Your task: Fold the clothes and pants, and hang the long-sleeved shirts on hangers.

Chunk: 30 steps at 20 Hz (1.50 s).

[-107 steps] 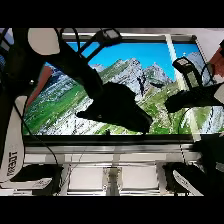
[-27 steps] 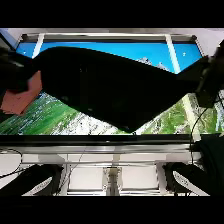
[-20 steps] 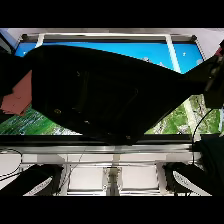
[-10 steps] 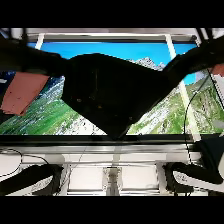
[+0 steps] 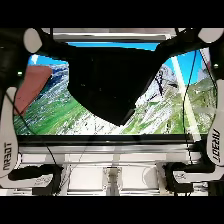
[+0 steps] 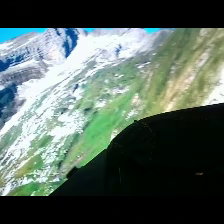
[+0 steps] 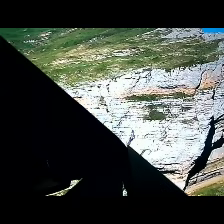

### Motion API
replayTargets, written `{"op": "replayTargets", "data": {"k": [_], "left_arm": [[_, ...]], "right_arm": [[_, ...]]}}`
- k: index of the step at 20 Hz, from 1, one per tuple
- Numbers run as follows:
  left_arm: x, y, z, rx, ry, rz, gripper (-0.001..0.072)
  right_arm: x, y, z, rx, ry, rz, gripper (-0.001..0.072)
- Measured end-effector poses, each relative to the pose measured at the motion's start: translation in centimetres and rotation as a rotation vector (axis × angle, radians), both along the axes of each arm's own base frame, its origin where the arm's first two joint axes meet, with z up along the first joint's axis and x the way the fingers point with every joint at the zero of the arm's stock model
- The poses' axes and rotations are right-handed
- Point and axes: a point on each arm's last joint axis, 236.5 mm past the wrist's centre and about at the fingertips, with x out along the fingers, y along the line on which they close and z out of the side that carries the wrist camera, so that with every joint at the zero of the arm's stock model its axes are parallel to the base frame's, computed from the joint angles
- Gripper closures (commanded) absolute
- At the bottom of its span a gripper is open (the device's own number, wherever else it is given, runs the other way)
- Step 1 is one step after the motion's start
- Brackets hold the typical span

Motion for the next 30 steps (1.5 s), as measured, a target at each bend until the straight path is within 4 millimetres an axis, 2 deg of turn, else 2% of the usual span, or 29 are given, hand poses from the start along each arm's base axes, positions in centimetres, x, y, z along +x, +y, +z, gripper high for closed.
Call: {"op": "replayTargets", "data": {"k": [3,5,6,8,10,15,18,20,21,23,25,27,30], "left_arm": [[1.2,0.3,-2.6,0.032,0.039,-0.009,0.0668],[0.2,-0.7,-2.6,0.015,0.057,-0.051,0.0669],[-0.5,-1.4,-1.9,-0.006,0.053,-0.079,0.0669],[-2.8,-3.2,0.9,-0.081,0.021,-0.141,0.0669],[-6.0,-5.3,4.2,-0.188,-0.008,-0.223,0.0669],[-16.5,-9.6,12.8,-0.496,-0.058,-0.439,0.0667],[-21.2,-10.4,16.8,-0.656,-0.08,-0.482,0.0667],[-22.3,-9.7,18.1,-0.714,-0.092,-0.447,0.0667],[-22.0,-8.9,18.0,-0.72,-0.089,-0.396,0.0667],[-20.4,-6.9,16.2,-0.695,-0.059,-0.264,0.0667],[-18.2,-4.9,12.4,-0.653,0.009,-0.118,0.0667],[-16.0,-3.4,7.7,-0.62,0.091,0.004,0.0667],[-12.0,-2.0,1.8,-0.626,0.119,0.136,0.0667]], "right_arm": [[1.7,-0.4,-1.9,-0.026,0.013,-0.023,0.0705],[1.5,-0.8,-1.8,-0.049,0.014,-0.013,0.0706],[0.8,-1.0,-1.4,-0.07,0.018,0.003,0.0706],[-1.8,-1.5,0.0,-0.109,0.038,0.057,0.0706],[-6.0,-1.6,1.2,-0.128,0.1,0.123,0.0706],[-15.8,0.7,7.1,-0.046,0.053,0.33,0.0707],[-19.8,1.9,9.7,0.005,-0.004,0.413,0.0708],[-21.3,2.4,10.5,0.032,-0.016,0.434,0.0708],[-21.6,2.5,10.6,0.04,-0.014,0.436,0.0708],[-21.5,2.7,10.0,0.05,0.015,0.434,0.0708],[-20.2,2.7,8.3,0.048,0.076,0.414,0.0708],[-18.2,2.7,5.7,0.041,0.159,0.395,0.0707],[-13.5,3.1,1.0,0.032,0.27,0.344,0.0706]]}}
